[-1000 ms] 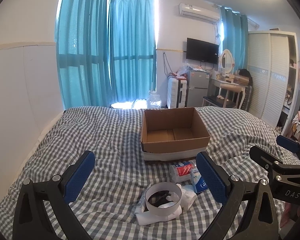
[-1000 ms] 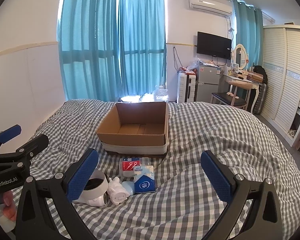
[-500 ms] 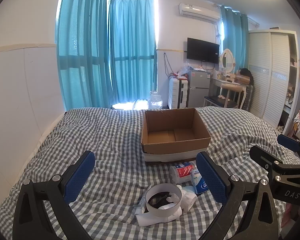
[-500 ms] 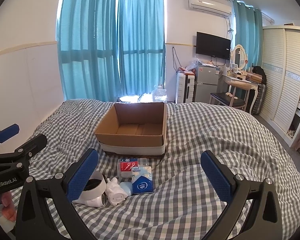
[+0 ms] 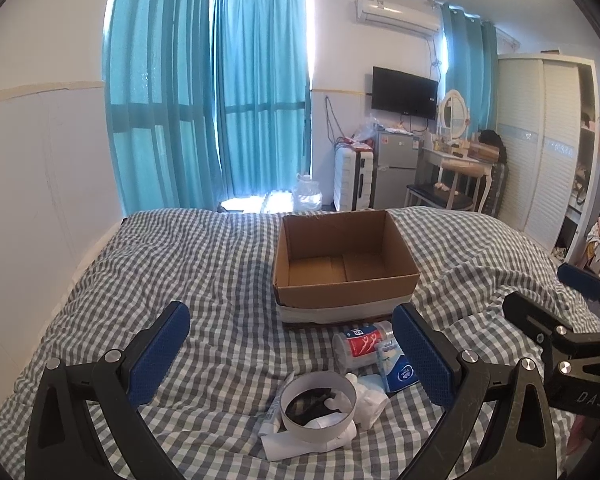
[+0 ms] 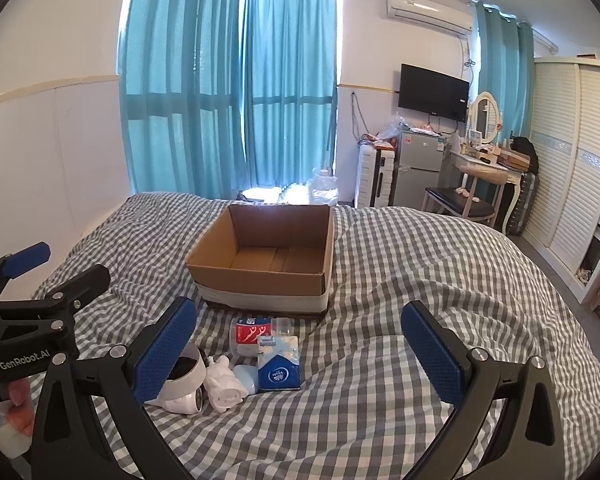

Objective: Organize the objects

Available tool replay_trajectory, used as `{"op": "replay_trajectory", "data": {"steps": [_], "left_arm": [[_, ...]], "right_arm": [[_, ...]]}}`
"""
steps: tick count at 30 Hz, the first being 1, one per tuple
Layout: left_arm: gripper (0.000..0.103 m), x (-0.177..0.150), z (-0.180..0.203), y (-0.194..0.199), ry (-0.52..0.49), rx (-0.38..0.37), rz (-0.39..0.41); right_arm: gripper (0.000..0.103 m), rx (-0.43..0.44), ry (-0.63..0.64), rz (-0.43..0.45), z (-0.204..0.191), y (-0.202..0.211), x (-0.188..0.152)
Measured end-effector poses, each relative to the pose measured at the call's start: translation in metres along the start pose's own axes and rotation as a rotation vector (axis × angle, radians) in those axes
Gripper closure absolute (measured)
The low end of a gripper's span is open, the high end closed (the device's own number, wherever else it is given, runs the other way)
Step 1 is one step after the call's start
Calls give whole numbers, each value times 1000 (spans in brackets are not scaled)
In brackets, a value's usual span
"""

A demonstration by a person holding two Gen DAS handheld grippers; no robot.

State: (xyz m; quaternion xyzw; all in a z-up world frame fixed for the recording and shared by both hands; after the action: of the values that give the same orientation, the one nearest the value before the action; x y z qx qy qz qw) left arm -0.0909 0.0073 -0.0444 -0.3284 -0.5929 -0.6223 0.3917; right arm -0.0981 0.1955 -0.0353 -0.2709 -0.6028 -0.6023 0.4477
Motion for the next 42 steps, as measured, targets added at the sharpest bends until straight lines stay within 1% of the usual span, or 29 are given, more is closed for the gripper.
{"op": "replay_trajectory", "data": {"steps": [3,6,10,16,19,22,27,28,30,32,34,36,37,39,42], "left_arm": [[0,-1,1,-5,-11,2,-20],[0,-11,5,-14,-31,-2,-62],[0,-36,13,-33,-73,-4,-120],[0,-85,22,-74,-125,-5,-252],[0,-102,20,-92,-117,-13,-307],[0,-109,19,-103,-83,-36,-315],[0,-126,14,-122,-38,-71,-385],[1,-129,13,-125,-37,-73,-396],[8,-135,13,-132,-33,-81,-427],[23,-139,13,-135,-19,-109,-451],[23,-137,12,-138,-10,-116,-458],[23,-133,10,-139,-4,-114,-459],[23,-129,7,-140,-2,-104,-456],[23,-122,-2,-145,-20,-54,-450],[23,-113,-14,-152,-17,-26,-440]], "right_arm": [[0,9,15,-2,2,-5,6],[0,31,1,-24,6,-15,4],[0,31,-5,-71,10,-35,-10],[0,42,-23,-165,13,-72,-42],[0,55,-22,-200,11,-88,-55],[0,73,-19,-244,6,-107,-67],[0,96,4,-312,-10,-138,-82],[0,103,9,-325,-14,-145,-84],[1,116,15,-349,-22,-157,-88],[3,123,20,-369,-25,-166,-92],[8,129,24,-392,-31,-177,-95],[10,137,23,-410,-34,-185,-99],[12,140,24,-423,-36,-190,-101],[17,144,25,-446,-40,-200,-107],[29,161,24,-485,-44,-210,-115]]}}
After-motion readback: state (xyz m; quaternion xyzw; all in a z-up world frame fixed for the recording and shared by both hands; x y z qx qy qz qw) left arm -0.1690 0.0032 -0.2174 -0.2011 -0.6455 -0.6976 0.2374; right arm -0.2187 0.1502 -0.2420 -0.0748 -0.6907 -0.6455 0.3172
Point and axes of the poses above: each gripper's, at about its wrist camera, not at the fingertips, and y roughly against the way its jaws point, z to its right, x to its top, the point moved 9 cm from there along -y, roughly the way its jaws point, and after that the axes turned 6 degrees about y, right-handed, at the moved point
